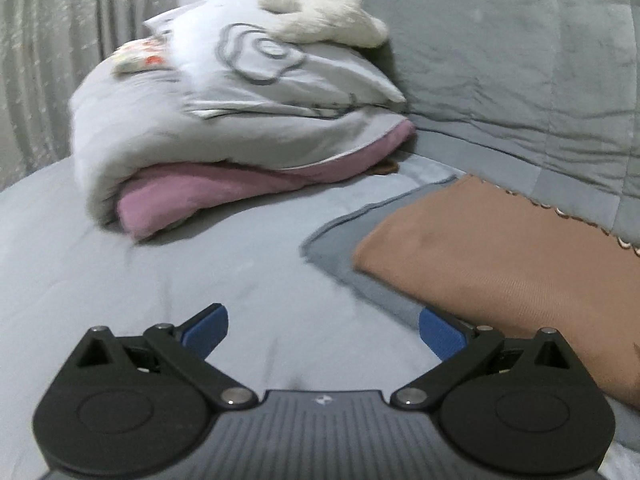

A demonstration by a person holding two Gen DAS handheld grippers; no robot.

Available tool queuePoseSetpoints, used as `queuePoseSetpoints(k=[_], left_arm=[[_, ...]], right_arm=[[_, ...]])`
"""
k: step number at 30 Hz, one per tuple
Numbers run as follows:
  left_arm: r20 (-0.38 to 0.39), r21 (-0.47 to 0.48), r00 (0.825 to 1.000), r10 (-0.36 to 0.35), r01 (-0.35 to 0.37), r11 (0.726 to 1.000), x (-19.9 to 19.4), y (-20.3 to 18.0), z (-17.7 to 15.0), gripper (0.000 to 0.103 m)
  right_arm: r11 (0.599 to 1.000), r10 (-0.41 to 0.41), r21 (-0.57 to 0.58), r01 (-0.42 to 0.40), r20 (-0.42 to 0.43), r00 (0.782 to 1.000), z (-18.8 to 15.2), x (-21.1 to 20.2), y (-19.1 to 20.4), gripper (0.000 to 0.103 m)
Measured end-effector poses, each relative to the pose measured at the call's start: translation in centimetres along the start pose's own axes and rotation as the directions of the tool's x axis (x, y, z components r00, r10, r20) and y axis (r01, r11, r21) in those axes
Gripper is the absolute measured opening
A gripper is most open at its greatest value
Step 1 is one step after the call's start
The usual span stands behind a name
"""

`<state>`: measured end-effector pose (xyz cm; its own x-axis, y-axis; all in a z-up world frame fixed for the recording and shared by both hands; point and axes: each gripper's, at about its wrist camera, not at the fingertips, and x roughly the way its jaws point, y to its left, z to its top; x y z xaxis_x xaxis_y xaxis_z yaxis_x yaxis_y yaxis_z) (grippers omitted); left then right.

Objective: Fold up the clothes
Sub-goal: 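Withdraw both grippers away from the placed sweater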

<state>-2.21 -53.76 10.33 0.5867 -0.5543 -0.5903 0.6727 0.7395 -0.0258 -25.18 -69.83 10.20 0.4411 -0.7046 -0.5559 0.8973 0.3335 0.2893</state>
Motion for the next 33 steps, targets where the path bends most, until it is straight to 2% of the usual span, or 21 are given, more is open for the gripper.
queuePoseSetpoints(k=[2,7,13,17,23,27,30,33], left_arm=[[0.000,-0.013,1.000,0.008,-0.008,1.000,-0.9,1.1,-0.4,0.102],[0.007,-0.036,0.997,0.083,-0.083,0.996,-6.1,5.8,-3.1,0.102],[0.015,-0.100,0.989,0.148,-0.145,0.984,-11.5,11.1,-5.4,0.102],[0.024,-0.151,0.982,0.187,-0.181,0.972,-15.1,14.1,-7.0,0.102],[0.027,-0.196,0.971,0.237,-0.227,0.954,-19.4,18.0,-9.8,0.102],[0.017,-0.205,0.961,0.274,-0.265,0.942,-21.7,20.2,-11.8,0.102],[0.009,-0.212,0.953,0.302,-0.293,0.932,-23.5,21.8,-13.2,0.102],[0.010,-0.227,0.946,0.323,-0.313,0.922,-25.1,23.5,-14.3,0.102]], right_arm=[[0.999,0.035,-0.038,-0.034,0.004,0.999,-0.4,-0.9,1.2,0.103],[0.987,0.094,-0.129,-0.091,0.018,0.995,-2.1,-2.8,4.0,0.103],[0.950,0.202,-0.244,-0.195,0.003,0.979,-4.6,-5.6,7.8,0.103],[0.923,0.245,-0.309,-0.231,0.007,0.969,-6.0,-7.2,9.8,0.103],[0.866,0.322,-0.401,-0.298,-0.007,0.947,-8.4,-9.8,12.3,0.103],[0.797,0.382,-0.483,-0.363,-0.063,0.922,-10.7,-11.4,13.8,0.103],[0.761,0.390,-0.533,-0.370,-0.080,0.917,-12.4,-12.1,14.8,0.103],[0.741,0.390,-0.554,-0.379,-0.103,0.915,-13.5,-12.3,15.5,0.103]])
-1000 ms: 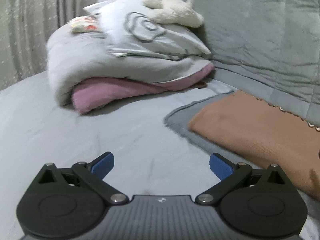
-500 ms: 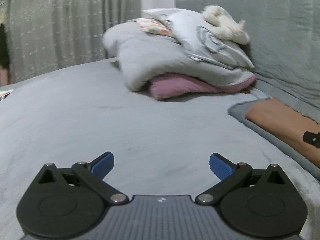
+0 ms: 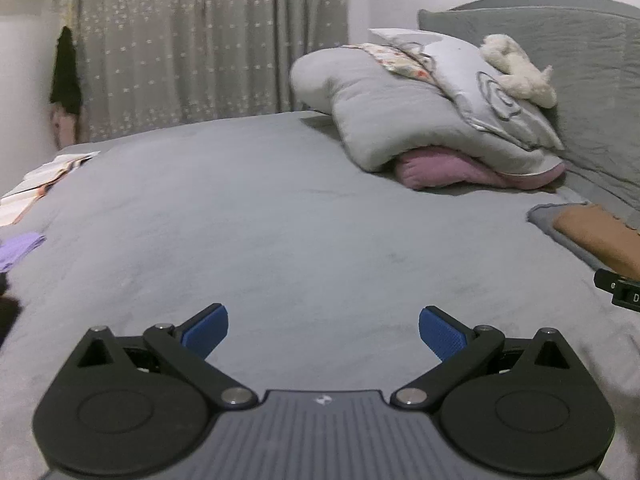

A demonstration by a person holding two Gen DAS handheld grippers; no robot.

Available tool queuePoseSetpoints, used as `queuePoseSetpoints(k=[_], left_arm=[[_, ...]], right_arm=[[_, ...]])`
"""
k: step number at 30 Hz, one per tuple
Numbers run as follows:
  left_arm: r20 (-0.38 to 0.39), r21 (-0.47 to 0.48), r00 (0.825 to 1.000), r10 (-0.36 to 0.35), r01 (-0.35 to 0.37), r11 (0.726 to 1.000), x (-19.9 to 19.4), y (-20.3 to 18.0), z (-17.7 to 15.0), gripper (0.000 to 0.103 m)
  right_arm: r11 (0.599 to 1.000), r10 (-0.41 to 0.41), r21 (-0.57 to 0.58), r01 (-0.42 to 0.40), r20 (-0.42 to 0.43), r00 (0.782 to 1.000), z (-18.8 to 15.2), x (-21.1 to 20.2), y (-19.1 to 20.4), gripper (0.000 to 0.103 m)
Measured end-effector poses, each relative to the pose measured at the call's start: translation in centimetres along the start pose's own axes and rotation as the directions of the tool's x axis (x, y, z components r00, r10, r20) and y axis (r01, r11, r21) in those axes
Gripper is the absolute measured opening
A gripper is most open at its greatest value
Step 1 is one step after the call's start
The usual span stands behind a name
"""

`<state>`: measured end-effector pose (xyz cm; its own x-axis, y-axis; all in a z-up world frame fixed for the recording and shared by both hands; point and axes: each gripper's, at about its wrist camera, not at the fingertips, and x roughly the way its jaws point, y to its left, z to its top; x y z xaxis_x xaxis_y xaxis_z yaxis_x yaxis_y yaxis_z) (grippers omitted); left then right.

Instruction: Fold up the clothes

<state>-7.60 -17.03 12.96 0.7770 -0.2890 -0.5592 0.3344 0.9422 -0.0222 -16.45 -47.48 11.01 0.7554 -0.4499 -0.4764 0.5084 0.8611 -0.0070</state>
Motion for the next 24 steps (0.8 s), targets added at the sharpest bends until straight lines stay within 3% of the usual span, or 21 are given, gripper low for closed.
queuePoseSetpoints(k=[6,13,15,20,24], left_arm=[[0.002,-0.039,0.999,0.038,-0.038,0.999,-1.0,4.5,-1.2,0.102],[0.033,-0.077,0.999,0.008,-0.005,0.997,-1.2,6.4,-2.2,0.102],[0.027,-0.087,1.000,0.014,-0.011,0.996,-0.7,6.9,-2.6,0.102],[0.019,-0.108,0.999,0.032,-0.030,0.994,-0.1,8.4,-3.3,0.102],[0.018,-0.132,0.999,0.050,-0.047,0.990,-0.2,9.5,-3.8,0.102]], right_arm=[[1.000,0.015,-0.009,-0.015,-0.007,1.000,-0.5,0.0,1.7,0.103],[0.999,0.014,0.027,-0.017,0.104,0.995,0.4,-1.9,2.6,0.103],[0.998,0.054,0.018,-0.056,0.106,0.993,0.4,-2.3,3.4,0.103],[0.976,0.184,-0.136,-0.171,0.089,0.979,-0.4,-3.4,8.4,0.103],[0.955,0.239,-0.198,-0.220,0.080,0.968,-0.5,-4.1,11.6,0.103]])
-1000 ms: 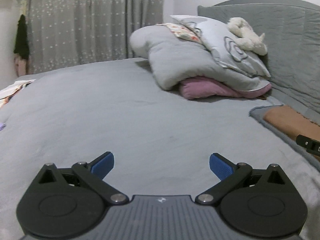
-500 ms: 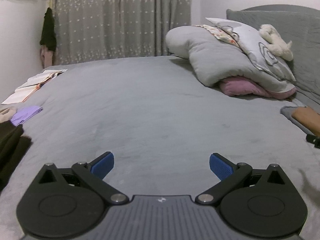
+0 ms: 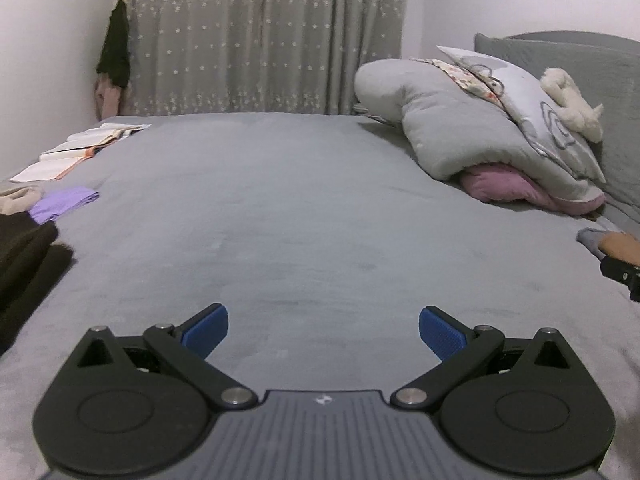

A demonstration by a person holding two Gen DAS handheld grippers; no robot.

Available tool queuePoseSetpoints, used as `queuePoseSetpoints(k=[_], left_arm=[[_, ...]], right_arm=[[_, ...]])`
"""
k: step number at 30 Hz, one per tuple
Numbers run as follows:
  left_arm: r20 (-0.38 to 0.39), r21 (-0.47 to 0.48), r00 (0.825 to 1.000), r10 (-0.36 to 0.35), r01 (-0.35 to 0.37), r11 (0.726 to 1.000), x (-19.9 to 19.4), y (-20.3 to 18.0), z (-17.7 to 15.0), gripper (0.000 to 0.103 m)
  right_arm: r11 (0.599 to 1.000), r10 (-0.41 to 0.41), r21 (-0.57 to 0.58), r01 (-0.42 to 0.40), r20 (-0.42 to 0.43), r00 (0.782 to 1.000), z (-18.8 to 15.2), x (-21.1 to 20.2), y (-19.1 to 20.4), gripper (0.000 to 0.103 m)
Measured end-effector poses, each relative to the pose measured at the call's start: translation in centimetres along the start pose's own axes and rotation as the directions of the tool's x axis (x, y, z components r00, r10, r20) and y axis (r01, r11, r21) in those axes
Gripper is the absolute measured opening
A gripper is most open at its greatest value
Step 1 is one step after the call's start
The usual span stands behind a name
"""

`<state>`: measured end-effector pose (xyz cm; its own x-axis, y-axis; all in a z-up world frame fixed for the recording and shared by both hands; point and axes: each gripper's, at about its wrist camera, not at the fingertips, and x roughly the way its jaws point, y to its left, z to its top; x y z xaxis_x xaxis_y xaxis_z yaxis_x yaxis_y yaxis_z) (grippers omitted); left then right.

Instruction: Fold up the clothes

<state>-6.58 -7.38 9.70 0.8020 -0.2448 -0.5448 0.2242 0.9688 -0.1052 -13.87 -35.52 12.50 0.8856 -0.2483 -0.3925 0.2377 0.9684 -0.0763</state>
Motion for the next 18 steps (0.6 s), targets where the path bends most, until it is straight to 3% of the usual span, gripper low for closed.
queuePoseSetpoints(k=[18], left_arm=[[-0.049,-0.105,0.998,0.039,-0.044,0.993,-1.1,4.7,-2.1,0.102]], right_arm=[[0.992,0.119,-0.039,-0.119,-0.015,0.993,1.1,-0.4,7.5,0.103]])
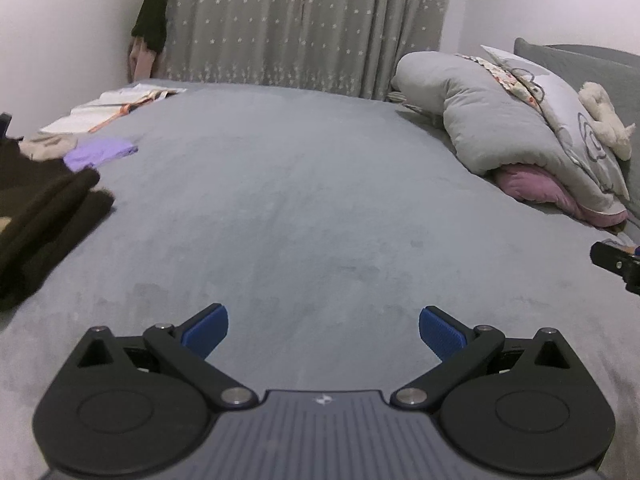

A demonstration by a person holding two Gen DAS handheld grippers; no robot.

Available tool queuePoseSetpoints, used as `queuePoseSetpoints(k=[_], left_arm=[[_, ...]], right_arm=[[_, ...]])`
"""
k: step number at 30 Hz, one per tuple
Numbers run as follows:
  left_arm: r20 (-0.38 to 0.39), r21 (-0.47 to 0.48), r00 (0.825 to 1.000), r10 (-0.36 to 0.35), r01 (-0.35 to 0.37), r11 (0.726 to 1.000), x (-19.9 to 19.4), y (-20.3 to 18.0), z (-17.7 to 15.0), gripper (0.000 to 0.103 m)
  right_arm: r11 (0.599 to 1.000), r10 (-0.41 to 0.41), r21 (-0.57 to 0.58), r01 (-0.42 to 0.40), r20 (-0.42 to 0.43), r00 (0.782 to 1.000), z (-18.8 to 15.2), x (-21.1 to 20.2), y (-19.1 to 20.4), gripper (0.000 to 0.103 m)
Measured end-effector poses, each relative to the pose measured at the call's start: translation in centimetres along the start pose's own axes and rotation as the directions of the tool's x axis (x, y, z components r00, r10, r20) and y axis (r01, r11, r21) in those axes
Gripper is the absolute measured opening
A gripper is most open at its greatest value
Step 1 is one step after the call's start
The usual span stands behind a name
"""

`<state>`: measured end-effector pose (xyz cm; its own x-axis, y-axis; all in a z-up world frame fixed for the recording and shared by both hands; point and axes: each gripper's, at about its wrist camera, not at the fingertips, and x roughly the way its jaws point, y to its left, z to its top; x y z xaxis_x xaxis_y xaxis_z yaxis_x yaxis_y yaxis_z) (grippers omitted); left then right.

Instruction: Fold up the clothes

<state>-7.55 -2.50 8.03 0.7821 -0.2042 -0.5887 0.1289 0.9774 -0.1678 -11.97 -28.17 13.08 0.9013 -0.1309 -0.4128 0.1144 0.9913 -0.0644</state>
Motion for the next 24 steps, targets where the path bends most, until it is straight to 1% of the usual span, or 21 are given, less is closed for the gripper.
queuePoseSetpoints(k=[3,7,13,14,16,18,21,24], left_arm=[[0.007,-0.005,1.000,0.020,-0.020,1.000,-0.1,0.7,0.2,0.102],[0.007,-0.036,0.999,0.039,-0.039,0.999,0.0,2.0,0.7,0.102],[-0.020,-0.047,0.998,0.063,-0.064,0.997,0.8,3.0,1.0,0.102],[-0.028,-0.041,0.998,0.065,-0.066,0.997,0.9,3.2,0.9,0.102],[-0.040,-0.027,0.997,0.066,-0.067,0.997,1.2,3.4,0.8,0.102],[-0.050,-0.011,0.996,0.072,-0.073,0.997,1.7,3.3,0.7,0.102],[-0.057,-0.003,0.995,0.083,-0.083,0.997,2.4,3.3,0.7,0.102],[-0.060,0.000,0.994,0.092,-0.092,0.996,3.1,3.3,0.8,0.102]], right_arm=[[1.000,0.019,-0.018,-0.019,-0.003,1.000,0.0,0.4,1.3,0.103],[0.998,0.044,-0.035,-0.045,-0.013,0.999,-0.3,0.7,2.8,0.103],[0.996,0.078,-0.048,-0.080,-0.036,0.996,-1.1,1.2,4.8,0.103],[0.995,0.083,-0.049,-0.085,-0.038,0.996,-1.2,1.2,5.1,0.103],[0.990,0.122,-0.059,-0.126,-0.063,0.991,-1.8,1.6,6.0,0.103],[0.988,0.136,-0.069,-0.141,-0.080,0.988,-2.4,1.7,6.7,0.103],[0.987,0.143,-0.063,-0.150,-0.102,0.984,-3.2,1.9,7.2,0.103],[0.990,0.133,-0.040,-0.138,-0.101,0.986,-3.6,1.9,7.4,0.103]])
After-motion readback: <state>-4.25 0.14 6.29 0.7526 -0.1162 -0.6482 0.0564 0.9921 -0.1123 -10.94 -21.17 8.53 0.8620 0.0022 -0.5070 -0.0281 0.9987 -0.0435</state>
